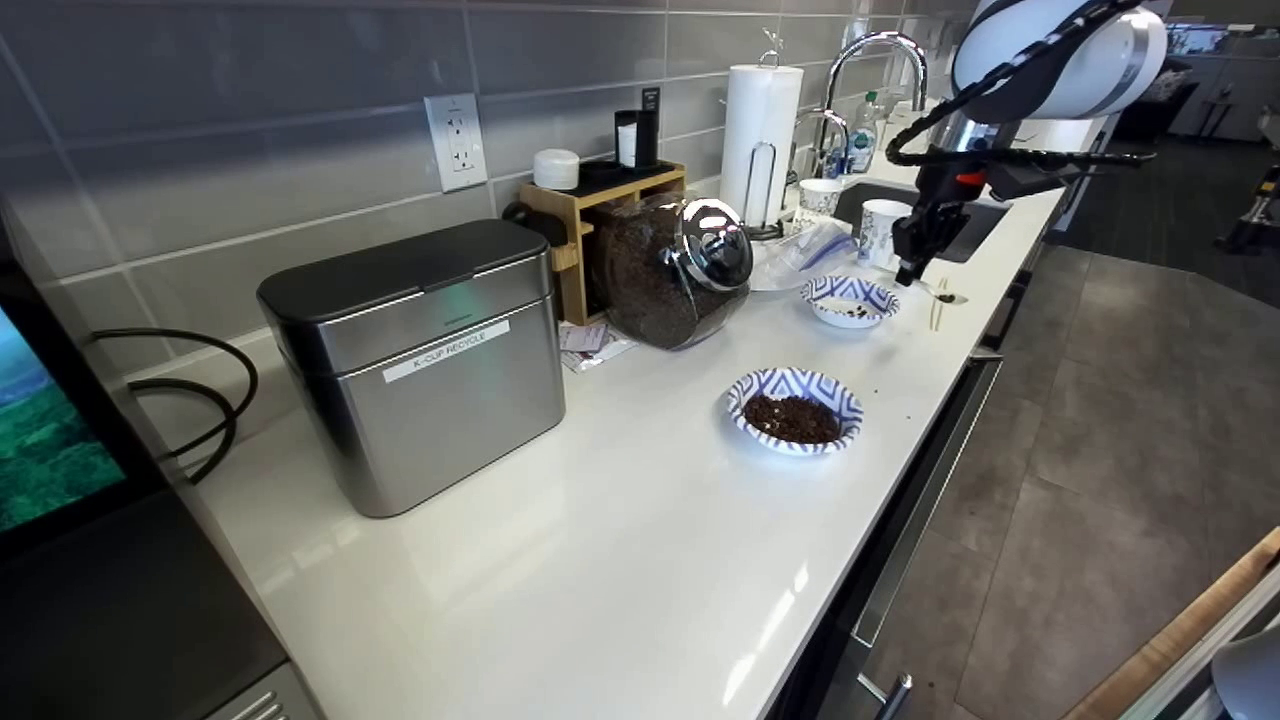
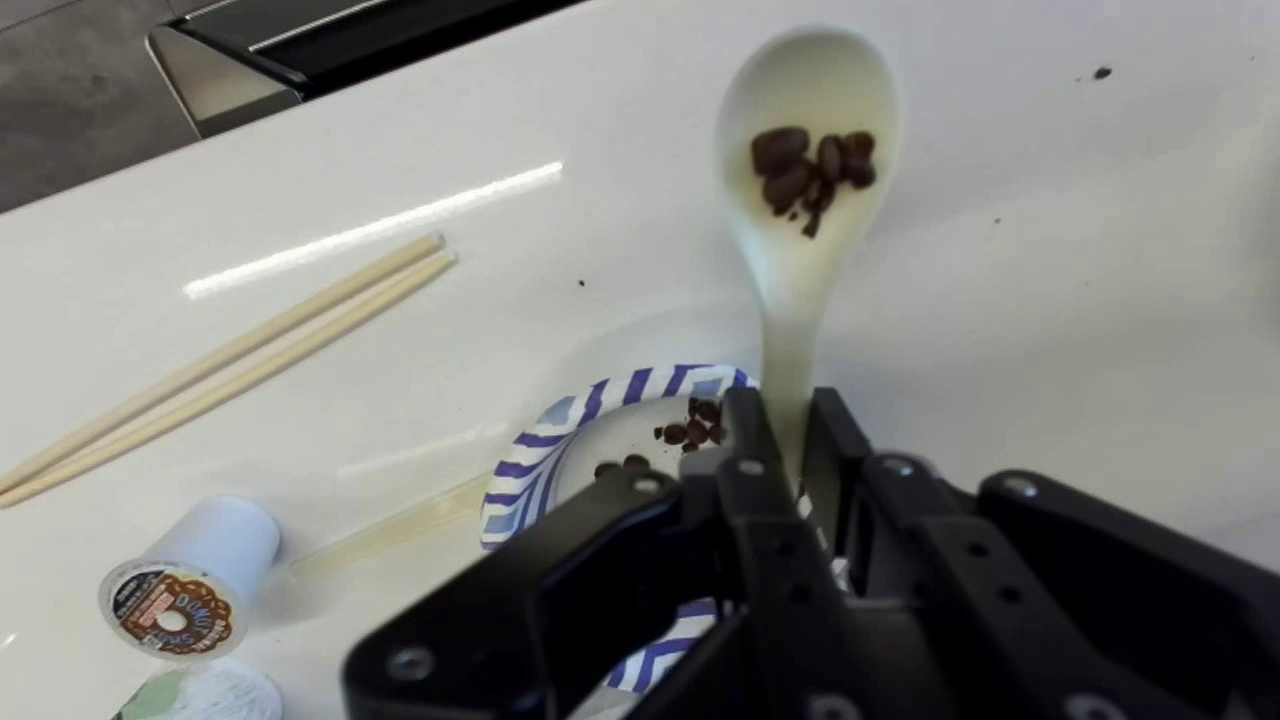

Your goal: Place some contents from the bowl on the left onto the white spoon the use the spoon to place the contents into the bowl on the right.

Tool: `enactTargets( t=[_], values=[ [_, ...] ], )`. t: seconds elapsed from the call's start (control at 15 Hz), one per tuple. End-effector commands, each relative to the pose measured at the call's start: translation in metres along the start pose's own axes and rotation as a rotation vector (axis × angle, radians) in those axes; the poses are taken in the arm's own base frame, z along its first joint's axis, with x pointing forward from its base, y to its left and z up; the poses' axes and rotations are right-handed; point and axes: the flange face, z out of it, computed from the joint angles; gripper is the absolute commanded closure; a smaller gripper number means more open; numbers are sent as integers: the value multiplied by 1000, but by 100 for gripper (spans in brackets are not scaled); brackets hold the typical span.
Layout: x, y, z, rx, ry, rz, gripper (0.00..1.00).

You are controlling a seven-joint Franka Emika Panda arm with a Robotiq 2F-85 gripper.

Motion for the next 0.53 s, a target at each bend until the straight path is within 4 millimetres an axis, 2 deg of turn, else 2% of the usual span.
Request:
enactTargets(
  t=[0.0, 0.07, 0.13, 0.47],
  values=[
    [1, 0, -1, 0, 0, 0, 86],
    [1, 0, -1, 0, 0, 0, 86],
    [0, -3, 1, -13, 3, 2, 97],
    [20, 13, 15, -29, 38, 195, 97]
  ],
)
